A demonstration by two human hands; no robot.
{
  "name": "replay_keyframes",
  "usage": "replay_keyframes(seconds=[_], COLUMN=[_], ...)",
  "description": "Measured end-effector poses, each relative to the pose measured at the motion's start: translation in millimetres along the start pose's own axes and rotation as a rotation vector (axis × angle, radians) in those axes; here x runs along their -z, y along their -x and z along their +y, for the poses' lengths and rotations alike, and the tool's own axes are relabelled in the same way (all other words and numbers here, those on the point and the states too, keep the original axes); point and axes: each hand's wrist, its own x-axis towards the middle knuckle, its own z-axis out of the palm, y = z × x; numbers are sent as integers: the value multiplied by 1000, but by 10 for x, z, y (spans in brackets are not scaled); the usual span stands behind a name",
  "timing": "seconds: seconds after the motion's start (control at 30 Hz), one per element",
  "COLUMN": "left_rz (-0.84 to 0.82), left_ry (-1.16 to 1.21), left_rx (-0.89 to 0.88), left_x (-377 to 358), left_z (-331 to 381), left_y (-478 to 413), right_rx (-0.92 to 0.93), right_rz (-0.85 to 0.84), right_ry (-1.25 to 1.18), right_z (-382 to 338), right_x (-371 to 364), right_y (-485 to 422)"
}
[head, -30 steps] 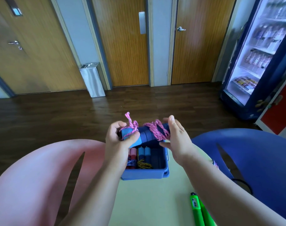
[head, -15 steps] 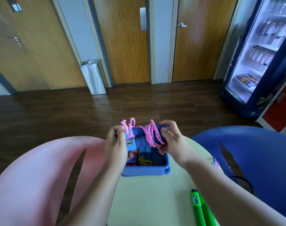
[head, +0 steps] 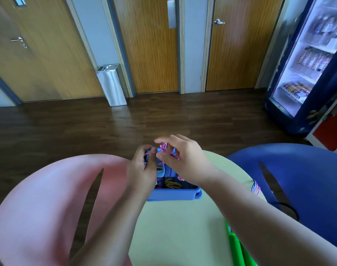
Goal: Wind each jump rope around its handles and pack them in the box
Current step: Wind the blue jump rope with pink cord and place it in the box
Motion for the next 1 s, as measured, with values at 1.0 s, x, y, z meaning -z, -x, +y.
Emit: replay_keyframes(seconds=[1.0], left_rz=[152], left_ry=[345], left_rx=[229], left_x=[-193], left_z=[372], left_y=[173], right_rx=[-323], right_rz=[214], right_ry=[-393], right_z=[452], right_x=[214], right_y=[597])
